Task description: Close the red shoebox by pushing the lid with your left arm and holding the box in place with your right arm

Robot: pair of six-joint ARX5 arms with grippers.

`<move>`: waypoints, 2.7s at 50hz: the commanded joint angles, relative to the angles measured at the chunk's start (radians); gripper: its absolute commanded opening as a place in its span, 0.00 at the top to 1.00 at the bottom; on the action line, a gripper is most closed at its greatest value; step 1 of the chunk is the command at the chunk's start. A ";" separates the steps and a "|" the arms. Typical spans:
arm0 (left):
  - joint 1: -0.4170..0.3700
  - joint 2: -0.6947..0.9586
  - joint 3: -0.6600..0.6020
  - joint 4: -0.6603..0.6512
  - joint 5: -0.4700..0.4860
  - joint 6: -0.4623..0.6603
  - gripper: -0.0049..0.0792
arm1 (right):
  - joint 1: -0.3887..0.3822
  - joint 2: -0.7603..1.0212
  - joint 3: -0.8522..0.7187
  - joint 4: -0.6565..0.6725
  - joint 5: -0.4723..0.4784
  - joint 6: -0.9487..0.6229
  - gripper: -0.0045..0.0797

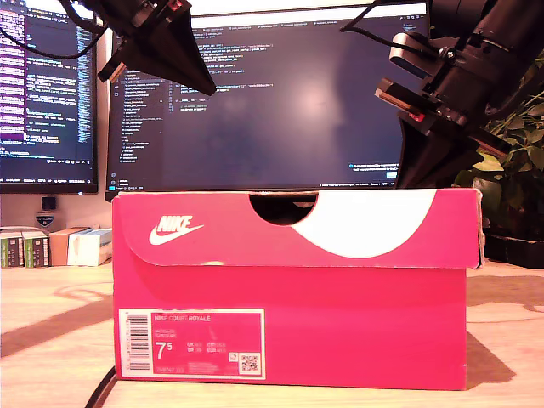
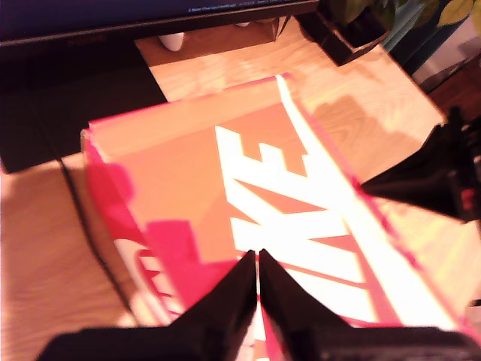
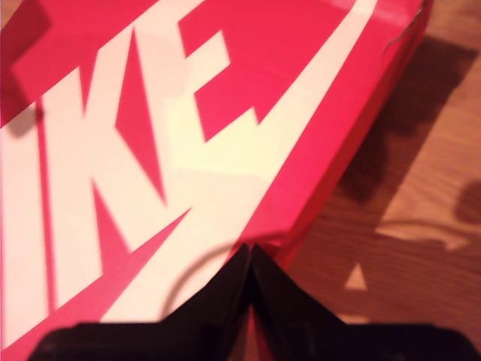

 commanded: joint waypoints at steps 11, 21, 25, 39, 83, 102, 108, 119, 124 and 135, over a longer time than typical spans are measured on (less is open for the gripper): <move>0.006 -0.117 -0.010 0.003 -0.177 0.081 0.96 | 0.000 -0.171 -0.006 0.086 0.124 -0.026 0.96; 0.052 -0.187 -0.012 0.005 -0.216 0.110 0.96 | -0.040 -0.296 -0.006 0.098 0.175 -0.056 0.96; 0.065 -0.218 -0.017 0.005 -0.235 0.124 0.96 | -0.069 -0.346 -0.006 0.098 0.175 -0.058 0.96; 0.137 -0.336 -0.069 0.019 -0.282 0.146 0.96 | -0.189 -0.490 -0.015 0.107 0.174 -0.080 0.96; 0.198 -0.641 -0.650 0.457 -0.297 0.140 0.96 | -0.313 -0.923 -0.484 0.372 0.160 -0.103 0.96; 0.198 -0.731 -0.791 0.565 -0.310 0.137 0.96 | -0.368 -1.036 -0.572 0.365 0.170 -0.069 0.96; 0.204 -0.777 -0.846 0.589 -0.338 0.137 0.96 | -0.388 -1.081 -0.607 0.349 0.169 -0.059 0.96; 0.226 -0.903 -0.951 0.603 -0.369 0.111 0.96 | -0.391 -1.160 -0.633 0.283 0.169 -0.046 0.96; 0.241 -0.972 -1.000 0.592 -0.377 0.095 0.96 | -0.390 -1.186 -0.643 0.246 0.169 -0.040 0.96; 0.263 -1.109 -1.049 0.509 -0.408 0.086 0.96 | -0.387 -1.207 -0.658 0.237 0.167 0.029 0.96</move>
